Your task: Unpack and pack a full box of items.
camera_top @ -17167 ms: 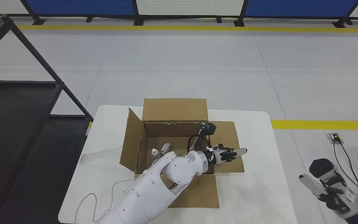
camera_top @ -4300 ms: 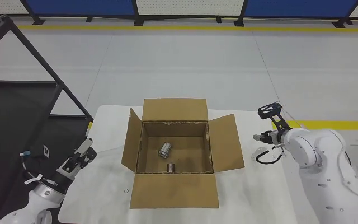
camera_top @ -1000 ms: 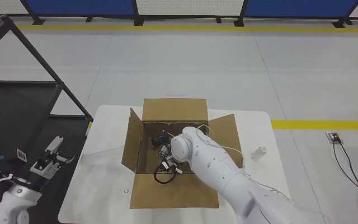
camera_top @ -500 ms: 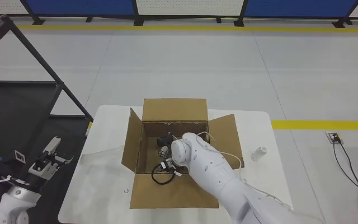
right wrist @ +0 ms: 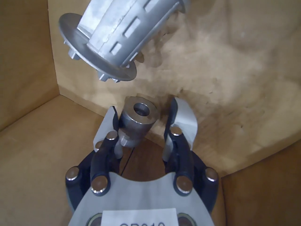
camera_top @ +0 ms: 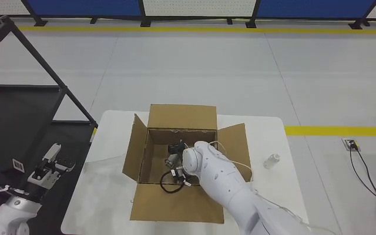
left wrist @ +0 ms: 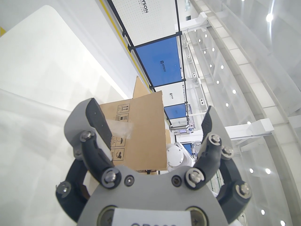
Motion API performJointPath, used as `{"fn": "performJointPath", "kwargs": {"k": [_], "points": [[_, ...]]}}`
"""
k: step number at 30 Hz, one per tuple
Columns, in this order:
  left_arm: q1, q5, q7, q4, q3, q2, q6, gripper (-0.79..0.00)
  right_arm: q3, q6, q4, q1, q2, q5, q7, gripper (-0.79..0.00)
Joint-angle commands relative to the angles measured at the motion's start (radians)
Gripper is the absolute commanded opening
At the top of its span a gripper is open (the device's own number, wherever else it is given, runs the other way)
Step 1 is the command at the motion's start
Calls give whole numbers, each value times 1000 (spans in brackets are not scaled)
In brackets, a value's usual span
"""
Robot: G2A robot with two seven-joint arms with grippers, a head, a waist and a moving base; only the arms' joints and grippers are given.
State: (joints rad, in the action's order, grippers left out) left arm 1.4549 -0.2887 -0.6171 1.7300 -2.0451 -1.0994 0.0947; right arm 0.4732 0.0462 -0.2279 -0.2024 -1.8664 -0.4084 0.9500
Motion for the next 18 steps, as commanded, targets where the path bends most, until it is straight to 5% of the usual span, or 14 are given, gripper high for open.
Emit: {"fn": "performJointPath", "kwargs": {"k": [1,2,18], "points": [[1,-2,2,0,1,1,0,0,3,-8,7,2,-2,0,4,-723],[1,-4,4,0,1,1,2,0,4,-10,10,4,-3,-2,5,-785],[5,4,31,7,22,6,-1,0,8,-25,3,35,-3,-85,-88,-785]]}}
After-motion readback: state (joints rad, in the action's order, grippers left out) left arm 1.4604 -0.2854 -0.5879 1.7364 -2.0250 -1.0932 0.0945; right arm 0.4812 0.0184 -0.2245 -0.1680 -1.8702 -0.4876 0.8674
